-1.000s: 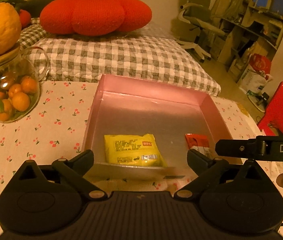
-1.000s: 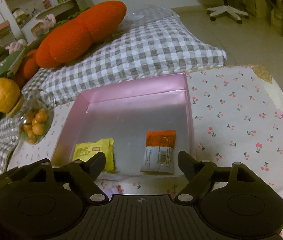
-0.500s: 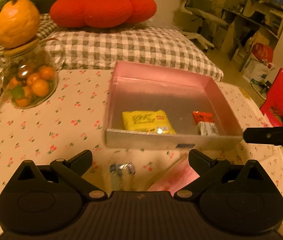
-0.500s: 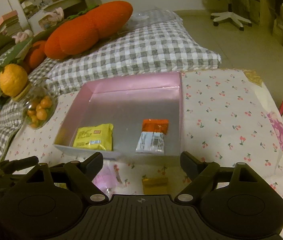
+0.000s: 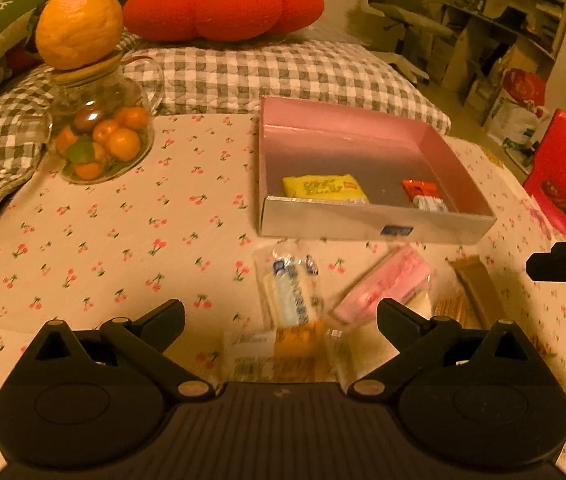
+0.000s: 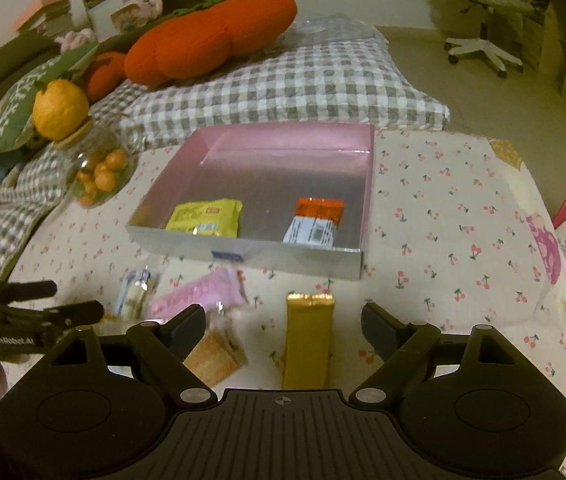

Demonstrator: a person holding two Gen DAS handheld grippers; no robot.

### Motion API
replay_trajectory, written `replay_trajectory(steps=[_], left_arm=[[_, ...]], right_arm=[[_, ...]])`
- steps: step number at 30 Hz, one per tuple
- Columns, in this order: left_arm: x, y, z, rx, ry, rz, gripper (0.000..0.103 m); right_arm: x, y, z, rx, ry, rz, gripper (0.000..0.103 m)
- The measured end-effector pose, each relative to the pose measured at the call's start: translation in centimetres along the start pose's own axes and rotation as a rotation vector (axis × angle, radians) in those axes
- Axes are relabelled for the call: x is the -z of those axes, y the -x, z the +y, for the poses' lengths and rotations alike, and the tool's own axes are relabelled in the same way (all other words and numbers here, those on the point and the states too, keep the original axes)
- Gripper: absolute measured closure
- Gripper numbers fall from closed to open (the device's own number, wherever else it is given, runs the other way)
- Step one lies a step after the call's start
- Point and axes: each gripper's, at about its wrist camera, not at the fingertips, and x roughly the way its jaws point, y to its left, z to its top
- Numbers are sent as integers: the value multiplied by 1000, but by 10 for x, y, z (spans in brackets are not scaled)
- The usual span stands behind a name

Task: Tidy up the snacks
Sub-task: 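Withdraw both tools from the box back toward the remaining snacks, then grasp the white packet with the left gripper while the right gripper grasps the red wrapped snack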

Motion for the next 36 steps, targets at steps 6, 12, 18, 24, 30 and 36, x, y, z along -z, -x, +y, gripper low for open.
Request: replay_trajectory(steps=[6, 12, 18, 24, 30, 36], left_arm=[[15, 9, 1, 18, -28, 17, 1], [33, 13, -5, 34, -67, 36, 1], [51, 13, -20, 87, -118, 73, 1], [59, 10, -38, 135, -163, 101, 2], [66, 10, -50, 212, -164, 137, 2], [80, 12, -63, 235, -150, 173, 4]], right_arm=[[18, 5, 4, -7, 35, 28, 16], [42, 4, 9, -7, 97, 71, 16], [61, -4, 9, 17, 133, 122, 16], [68, -9, 7, 29, 148, 150, 16], [73, -15, 5, 34, 159, 171, 16], [78, -20, 6, 33, 169, 184, 16]])
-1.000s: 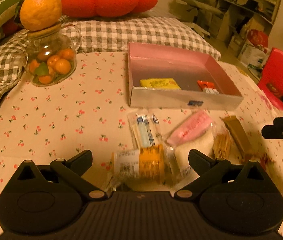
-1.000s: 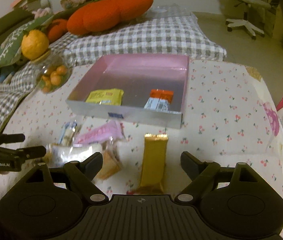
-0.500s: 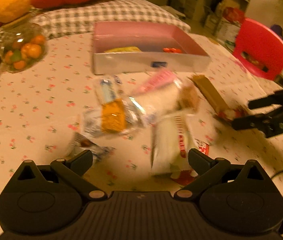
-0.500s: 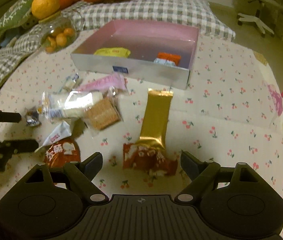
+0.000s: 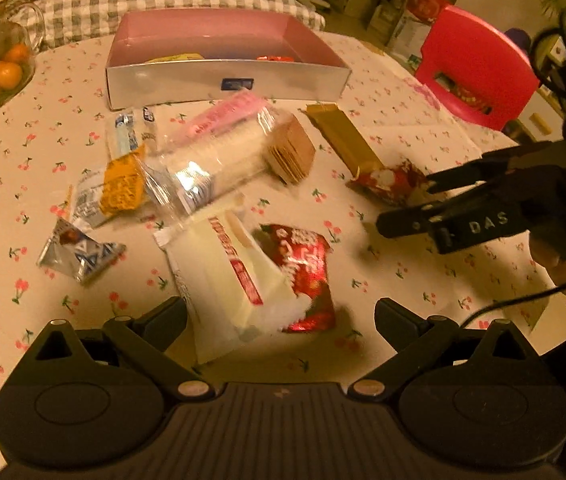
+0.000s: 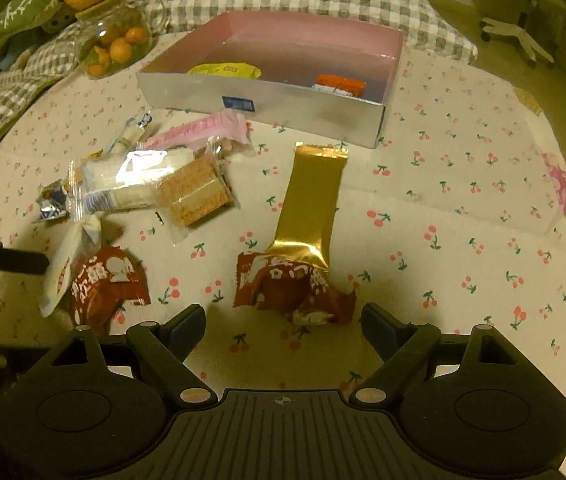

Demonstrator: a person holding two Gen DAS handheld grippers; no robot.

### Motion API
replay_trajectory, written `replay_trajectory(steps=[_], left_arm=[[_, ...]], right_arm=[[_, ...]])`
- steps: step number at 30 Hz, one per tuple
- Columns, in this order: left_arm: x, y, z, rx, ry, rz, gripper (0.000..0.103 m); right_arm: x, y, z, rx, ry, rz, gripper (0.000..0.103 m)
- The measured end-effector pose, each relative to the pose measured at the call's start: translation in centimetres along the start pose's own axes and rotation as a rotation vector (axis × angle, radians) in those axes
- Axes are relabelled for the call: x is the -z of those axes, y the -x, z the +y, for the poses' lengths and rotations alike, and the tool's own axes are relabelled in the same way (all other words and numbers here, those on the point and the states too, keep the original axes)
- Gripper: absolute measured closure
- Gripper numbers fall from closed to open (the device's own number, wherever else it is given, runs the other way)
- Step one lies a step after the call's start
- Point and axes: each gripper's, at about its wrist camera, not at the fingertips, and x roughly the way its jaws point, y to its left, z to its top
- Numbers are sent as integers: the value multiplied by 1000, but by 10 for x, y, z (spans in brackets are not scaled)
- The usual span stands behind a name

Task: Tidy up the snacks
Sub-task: 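Grasp the white packet with the left gripper while the right gripper grasps the red wrapped snack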

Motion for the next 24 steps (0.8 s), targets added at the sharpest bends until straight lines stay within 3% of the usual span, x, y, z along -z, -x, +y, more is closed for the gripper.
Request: replay_trajectory(steps=[4, 9, 18, 24], left_arm=[[1, 3, -3, -14, 19, 16, 15], [-3, 15, 2, -35, 22, -65, 13], [-13, 8, 39, -16, 295, -93, 29], [-12, 0, 49, -3, 407, -83, 35]], right_arm=[[1, -2, 2, 6, 14, 8, 16], [0, 3, -1, -2, 2, -11, 16], [-2, -3, -2, -17, -32, -8, 16], [-5, -5, -3, -24, -56, -25, 17]])
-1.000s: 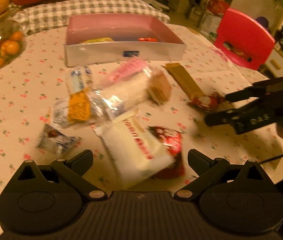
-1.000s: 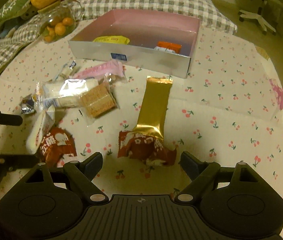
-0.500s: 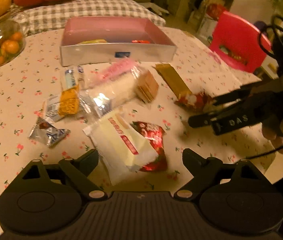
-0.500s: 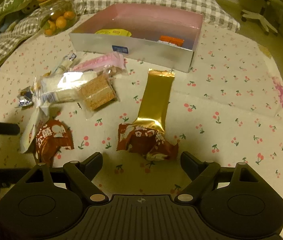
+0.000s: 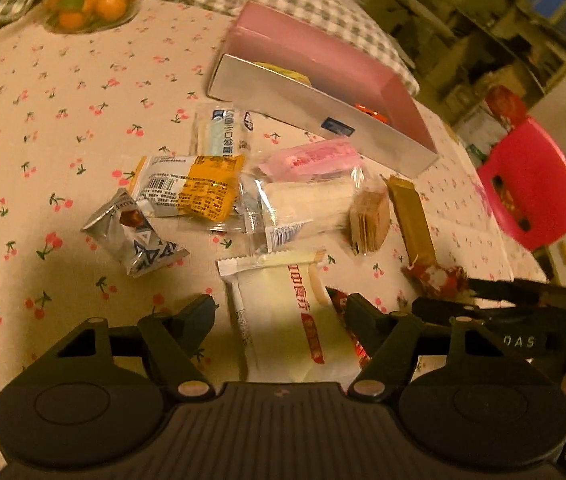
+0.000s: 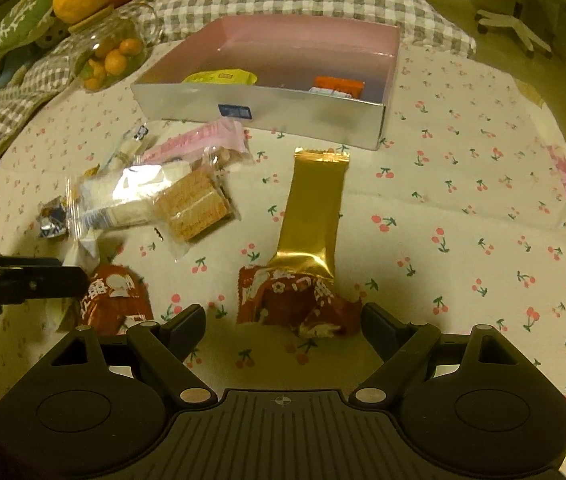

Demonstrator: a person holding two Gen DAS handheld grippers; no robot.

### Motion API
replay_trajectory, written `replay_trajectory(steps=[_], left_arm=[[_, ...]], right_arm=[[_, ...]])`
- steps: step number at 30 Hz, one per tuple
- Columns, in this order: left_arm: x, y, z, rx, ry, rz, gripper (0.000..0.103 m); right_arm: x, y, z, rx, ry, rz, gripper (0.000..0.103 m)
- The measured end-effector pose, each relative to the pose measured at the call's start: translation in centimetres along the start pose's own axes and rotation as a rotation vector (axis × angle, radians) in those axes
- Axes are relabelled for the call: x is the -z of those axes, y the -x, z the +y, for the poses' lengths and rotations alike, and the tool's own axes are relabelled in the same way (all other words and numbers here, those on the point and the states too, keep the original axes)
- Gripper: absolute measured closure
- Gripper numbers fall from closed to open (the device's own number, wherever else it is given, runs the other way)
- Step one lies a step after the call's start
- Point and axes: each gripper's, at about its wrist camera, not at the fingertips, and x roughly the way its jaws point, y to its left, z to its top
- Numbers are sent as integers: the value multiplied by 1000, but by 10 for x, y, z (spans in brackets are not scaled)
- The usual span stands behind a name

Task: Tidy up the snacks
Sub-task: 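Grasp the white packet with the left gripper while the right gripper grasps the red wrapped snack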

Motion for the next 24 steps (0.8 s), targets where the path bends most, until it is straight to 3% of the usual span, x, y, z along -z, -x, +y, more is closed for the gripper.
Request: replay_trajectory(steps=[3, 6, 7, 9, 14, 24], left_arm=[[1, 0, -3, -17, -1, -6, 39], [2, 1, -7, -45, -14, -13, 50], [2, 0, -8, -44, -14, -12, 57], [0, 0, -6, -50, -9, -6, 59], [-2, 1, -3, -64, -13, 0, 60], [-6, 12, 0, -59, -21, -10, 60]], right_arm=[[0, -2, 2, 6, 3, -10, 18], [0, -3, 4, 12, 10, -20, 21], [0, -4, 5, 15, 13, -23, 24], [0, -5, 6, 19, 22, -25, 31], [1, -5, 10, 30, 48, -37, 47], [-3, 2, 17, -9, 40, -46, 51]])
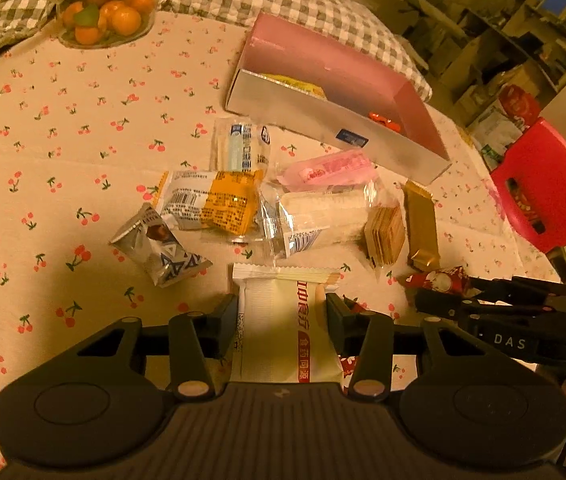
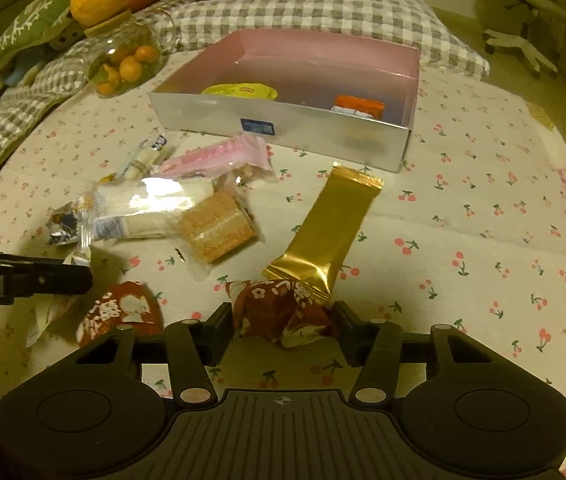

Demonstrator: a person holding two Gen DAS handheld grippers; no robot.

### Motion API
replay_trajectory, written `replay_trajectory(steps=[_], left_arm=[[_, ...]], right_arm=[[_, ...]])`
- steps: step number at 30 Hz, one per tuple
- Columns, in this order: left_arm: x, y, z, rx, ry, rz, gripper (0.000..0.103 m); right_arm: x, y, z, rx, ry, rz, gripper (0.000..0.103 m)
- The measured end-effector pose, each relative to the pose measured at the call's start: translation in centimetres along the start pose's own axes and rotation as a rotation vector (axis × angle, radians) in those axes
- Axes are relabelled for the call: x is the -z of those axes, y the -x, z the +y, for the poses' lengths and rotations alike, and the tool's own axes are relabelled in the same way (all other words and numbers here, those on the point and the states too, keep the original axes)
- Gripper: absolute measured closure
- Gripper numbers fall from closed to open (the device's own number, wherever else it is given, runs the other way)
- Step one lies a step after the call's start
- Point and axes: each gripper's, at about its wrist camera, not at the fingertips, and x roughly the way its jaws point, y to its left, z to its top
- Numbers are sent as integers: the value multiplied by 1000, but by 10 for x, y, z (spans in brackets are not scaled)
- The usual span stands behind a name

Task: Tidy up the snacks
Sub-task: 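Grasp the white packet with the left gripper while the right gripper grasps the red wrapped snack, then carry both snacks into the silver box and open both grippers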

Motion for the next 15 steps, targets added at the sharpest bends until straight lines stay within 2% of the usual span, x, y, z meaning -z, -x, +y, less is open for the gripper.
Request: replay_trajectory(steps=[15], left_arm=[[-14, 25, -10, 46, -27, -80, 60]], right_arm=[[-18, 29, -14, -28, -82, -68, 51]])
